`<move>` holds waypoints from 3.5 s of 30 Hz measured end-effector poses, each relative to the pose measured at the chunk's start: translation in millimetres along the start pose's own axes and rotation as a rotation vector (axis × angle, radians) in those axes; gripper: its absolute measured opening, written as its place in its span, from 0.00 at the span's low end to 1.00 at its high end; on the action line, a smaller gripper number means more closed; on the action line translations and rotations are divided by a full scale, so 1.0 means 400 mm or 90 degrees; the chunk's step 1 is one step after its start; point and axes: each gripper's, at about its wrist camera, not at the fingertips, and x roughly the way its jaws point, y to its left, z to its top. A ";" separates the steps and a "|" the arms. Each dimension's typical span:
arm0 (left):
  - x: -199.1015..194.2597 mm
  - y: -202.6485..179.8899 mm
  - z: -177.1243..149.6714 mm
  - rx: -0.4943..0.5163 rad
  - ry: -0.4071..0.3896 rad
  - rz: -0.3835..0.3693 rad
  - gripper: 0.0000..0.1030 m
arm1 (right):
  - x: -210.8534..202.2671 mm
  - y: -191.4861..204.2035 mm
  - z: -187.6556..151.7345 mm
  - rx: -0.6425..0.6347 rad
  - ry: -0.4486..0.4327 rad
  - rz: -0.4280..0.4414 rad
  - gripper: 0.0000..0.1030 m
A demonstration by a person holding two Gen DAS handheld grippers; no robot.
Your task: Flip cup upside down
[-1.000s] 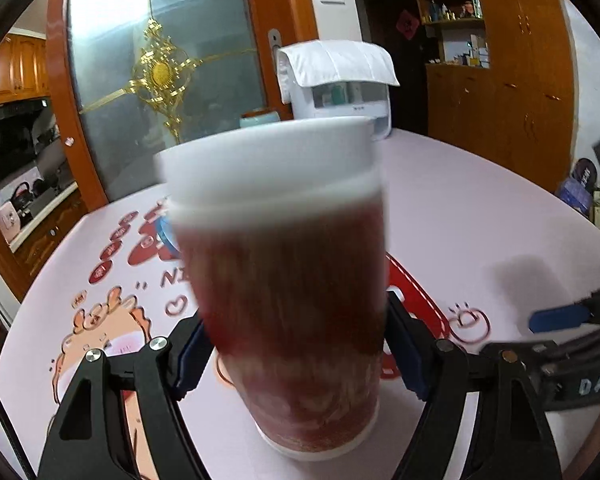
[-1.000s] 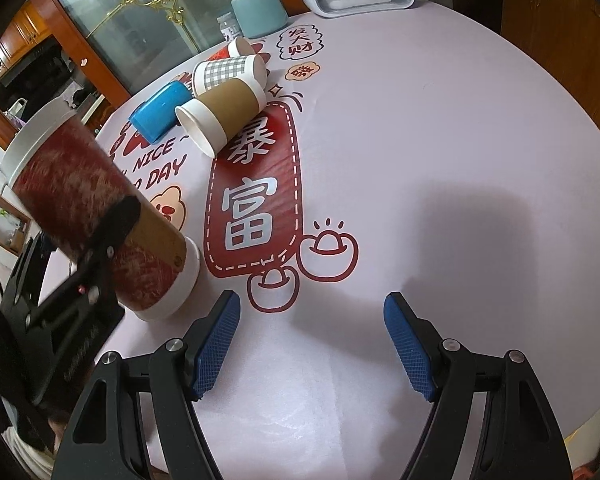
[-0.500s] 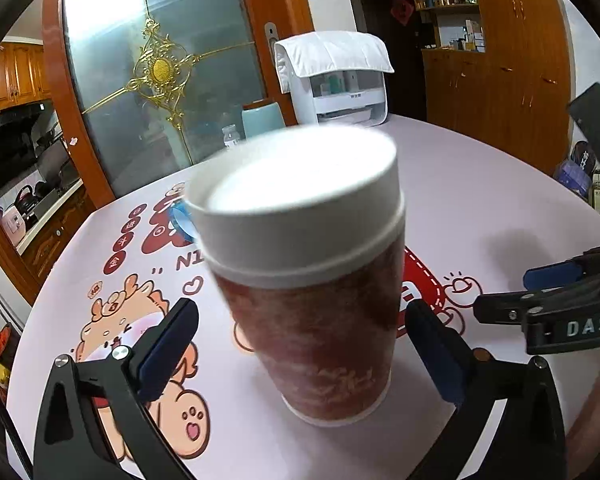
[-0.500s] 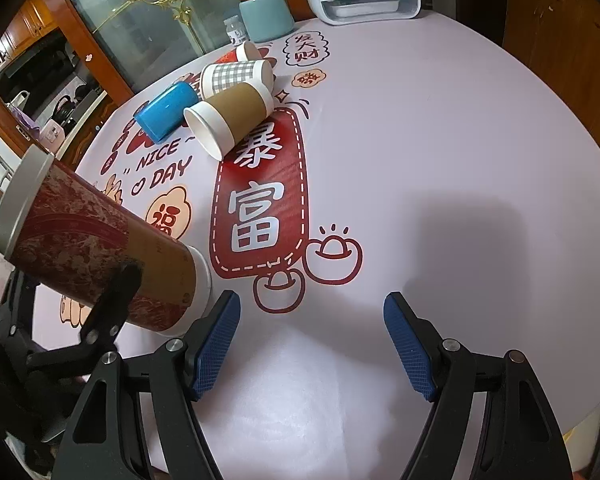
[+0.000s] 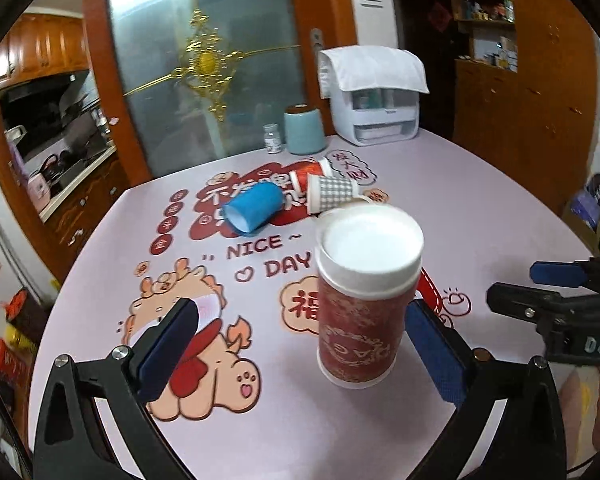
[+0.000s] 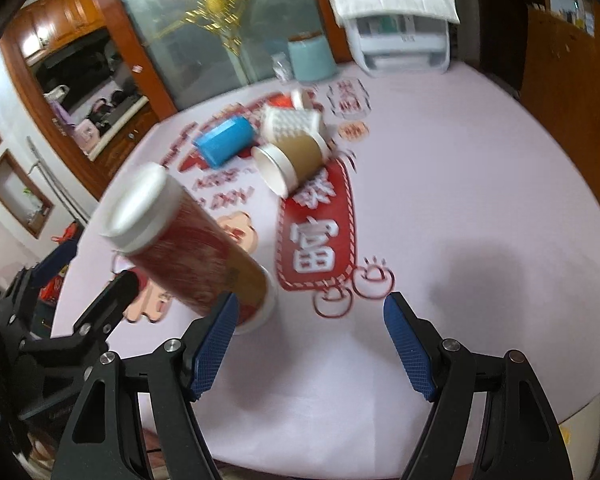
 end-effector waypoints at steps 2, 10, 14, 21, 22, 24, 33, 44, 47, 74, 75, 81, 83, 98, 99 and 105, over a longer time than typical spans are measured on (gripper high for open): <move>-0.027 0.012 0.020 -0.014 0.002 0.001 0.99 | -0.043 0.021 0.009 -0.018 -0.023 0.001 0.76; -0.098 0.043 0.091 -0.069 0.030 0.011 0.99 | -0.196 0.093 0.061 -0.045 -0.079 0.034 0.79; -0.127 0.053 0.104 -0.091 0.037 0.010 0.99 | -0.269 0.118 0.069 -0.055 -0.104 0.046 0.82; -0.141 0.061 0.107 -0.117 0.075 -0.002 0.99 | -0.339 0.144 0.065 -0.071 -0.123 0.032 0.83; -0.146 0.061 0.106 -0.120 0.071 0.002 0.99 | -0.346 0.147 0.065 -0.072 -0.122 0.035 0.83; -0.155 0.060 0.102 -0.123 0.064 0.007 0.99 | -0.355 0.151 0.063 -0.076 -0.124 0.035 0.83; -0.152 0.059 0.099 -0.125 0.070 0.016 0.99 | -0.366 0.154 0.065 -0.079 -0.135 0.025 0.84; -0.151 0.065 0.100 -0.132 0.066 0.025 0.99 | -0.353 0.161 0.074 -0.083 -0.134 0.029 0.84; -0.150 0.065 0.102 -0.130 0.065 0.028 0.99 | -0.349 0.160 0.078 -0.083 -0.133 0.031 0.84; -0.149 0.068 0.098 -0.130 0.063 0.037 0.99 | -0.323 0.163 0.088 -0.081 -0.129 0.039 0.84; -0.149 0.068 0.099 -0.130 0.063 0.038 0.99 | -0.320 0.165 0.089 -0.081 -0.129 0.039 0.84; -0.149 0.067 0.098 -0.130 0.064 0.038 0.99 | -0.319 0.164 0.085 -0.080 -0.128 0.040 0.84; -0.147 0.066 0.095 -0.130 0.066 0.037 0.99 | -0.319 0.164 0.085 -0.080 -0.128 0.040 0.84; -0.147 0.067 0.083 -0.129 0.067 0.040 0.99 | -0.318 0.163 0.085 -0.079 -0.128 0.041 0.84; -0.147 0.066 0.080 -0.128 0.067 0.040 0.99 | -0.320 0.162 0.085 -0.079 -0.128 0.041 0.84; -0.150 0.065 0.077 -0.127 0.067 0.040 0.99 | -0.318 0.163 0.084 -0.078 -0.129 0.040 0.84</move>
